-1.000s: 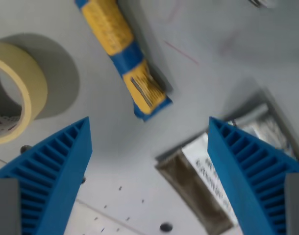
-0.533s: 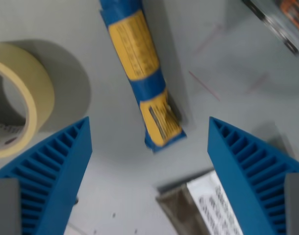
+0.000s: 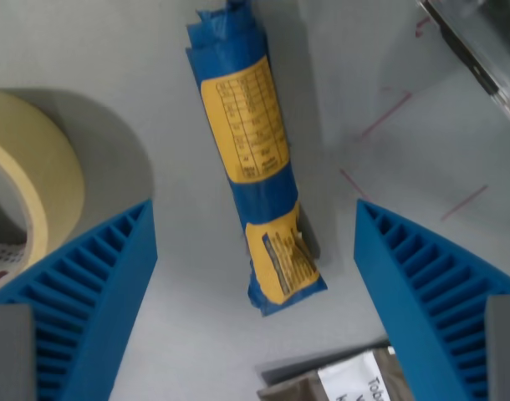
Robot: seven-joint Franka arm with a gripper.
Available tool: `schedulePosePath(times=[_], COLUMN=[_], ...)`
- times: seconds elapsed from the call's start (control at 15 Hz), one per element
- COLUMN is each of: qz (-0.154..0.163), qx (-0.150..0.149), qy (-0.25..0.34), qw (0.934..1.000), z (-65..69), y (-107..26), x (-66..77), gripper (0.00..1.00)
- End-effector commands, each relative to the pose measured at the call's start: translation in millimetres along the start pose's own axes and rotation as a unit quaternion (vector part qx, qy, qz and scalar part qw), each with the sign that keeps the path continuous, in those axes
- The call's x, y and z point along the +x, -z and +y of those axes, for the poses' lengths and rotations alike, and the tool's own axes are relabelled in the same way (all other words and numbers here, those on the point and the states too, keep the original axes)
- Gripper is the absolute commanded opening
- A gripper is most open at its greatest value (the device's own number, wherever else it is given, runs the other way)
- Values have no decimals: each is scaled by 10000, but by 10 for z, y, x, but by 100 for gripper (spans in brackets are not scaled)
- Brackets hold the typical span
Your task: Move above the blue bag
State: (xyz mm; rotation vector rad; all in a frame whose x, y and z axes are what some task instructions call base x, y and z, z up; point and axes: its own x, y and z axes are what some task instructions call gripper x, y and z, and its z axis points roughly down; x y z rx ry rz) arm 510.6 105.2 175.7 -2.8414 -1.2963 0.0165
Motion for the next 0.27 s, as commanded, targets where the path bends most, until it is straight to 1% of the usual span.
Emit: schedulePosePath(times=[0.07, 0.27], qz=[259, 261], qx=[-371, -373], qy=[251, 203], qw=[9987, 9988], z=[-40, -44], y=[-22, -32], x=[-15, -14], gripper=[100, 100])
